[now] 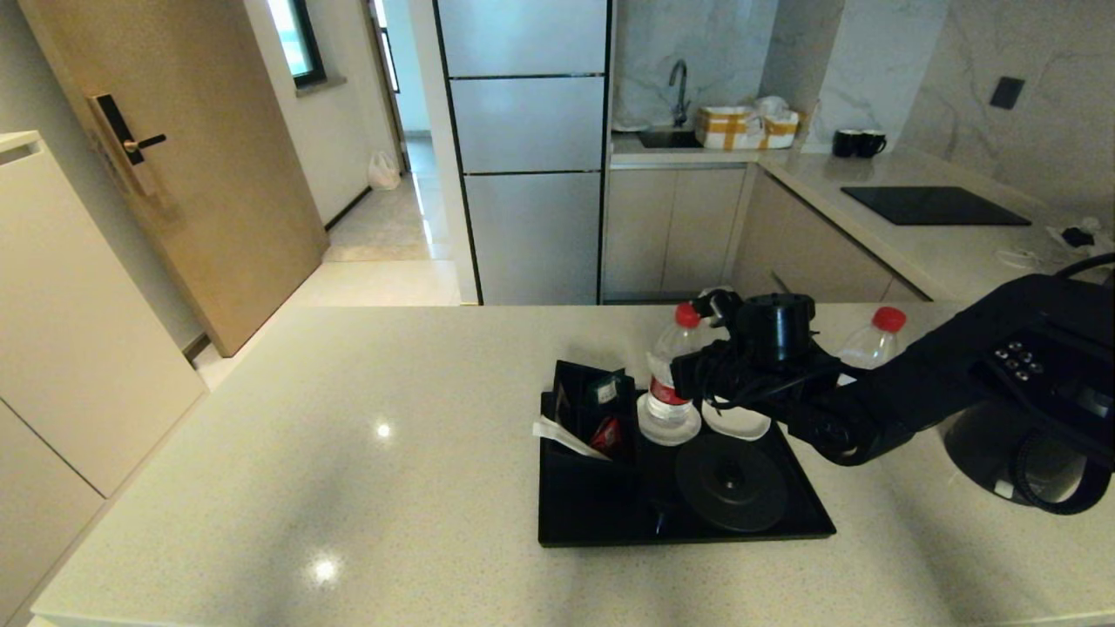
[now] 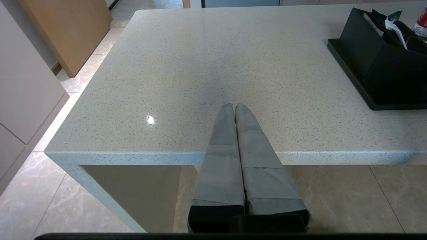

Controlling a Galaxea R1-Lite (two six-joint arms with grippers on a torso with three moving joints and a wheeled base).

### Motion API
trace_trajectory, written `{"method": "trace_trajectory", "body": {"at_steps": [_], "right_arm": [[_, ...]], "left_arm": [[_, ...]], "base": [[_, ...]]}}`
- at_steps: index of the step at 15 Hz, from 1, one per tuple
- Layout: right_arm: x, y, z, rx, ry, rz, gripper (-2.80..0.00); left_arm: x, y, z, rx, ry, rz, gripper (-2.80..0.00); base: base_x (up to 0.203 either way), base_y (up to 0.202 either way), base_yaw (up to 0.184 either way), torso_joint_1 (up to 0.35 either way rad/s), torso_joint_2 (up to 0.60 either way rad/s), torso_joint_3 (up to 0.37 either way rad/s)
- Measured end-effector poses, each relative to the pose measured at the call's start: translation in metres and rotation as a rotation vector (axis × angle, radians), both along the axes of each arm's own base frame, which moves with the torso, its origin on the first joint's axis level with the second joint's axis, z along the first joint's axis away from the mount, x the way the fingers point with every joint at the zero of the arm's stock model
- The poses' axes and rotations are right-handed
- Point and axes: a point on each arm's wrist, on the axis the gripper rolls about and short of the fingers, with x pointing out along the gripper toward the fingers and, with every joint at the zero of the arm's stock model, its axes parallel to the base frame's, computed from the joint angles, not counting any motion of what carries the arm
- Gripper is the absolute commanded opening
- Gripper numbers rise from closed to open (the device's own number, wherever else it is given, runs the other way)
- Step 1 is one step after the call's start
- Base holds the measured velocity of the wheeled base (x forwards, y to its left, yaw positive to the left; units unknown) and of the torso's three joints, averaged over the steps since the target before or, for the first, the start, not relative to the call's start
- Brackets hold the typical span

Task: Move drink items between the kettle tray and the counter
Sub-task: Return the bottled water to its original position

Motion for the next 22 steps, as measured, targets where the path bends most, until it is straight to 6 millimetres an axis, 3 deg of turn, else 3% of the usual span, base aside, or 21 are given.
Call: {"method": "trace_trajectory", "body": {"at_steps": [9, 15, 16, 22], "right_arm": [[-0.006, -0.005, 0.001, 0.003, 0.014, -0.004, 0.00], [-0.063, -0.043, 0.032, 0.034, 0.031, -0.026, 0.00], [-0.074, -0.050, 0.039, 0.040, 0.021, -0.031, -2.80], [-0.129, -0.076, 0.053, 0.028, 0.020, -0.121, -2.80]], "left_arm": [[0.000, 0.000, 0.000, 0.000, 0.000, 0.000, -2.80], [0.000, 0.000, 0.000, 0.000, 0.001, 0.000, -2.80], [0.000, 0.000, 0.000, 0.001, 0.000, 0.000, -2.80], [0.000, 0.000, 0.000, 0.000, 0.000, 0.000, -2.80]], "base": [[0.000, 0.000, 0.000, 0.000, 0.00, 0.000], [0.000, 0.000, 0.000, 0.000, 0.00, 0.000], [0.000, 0.000, 0.000, 0.000, 0.00, 0.000], [0.000, 0.000, 0.000, 0.000, 0.00, 0.000]]}}
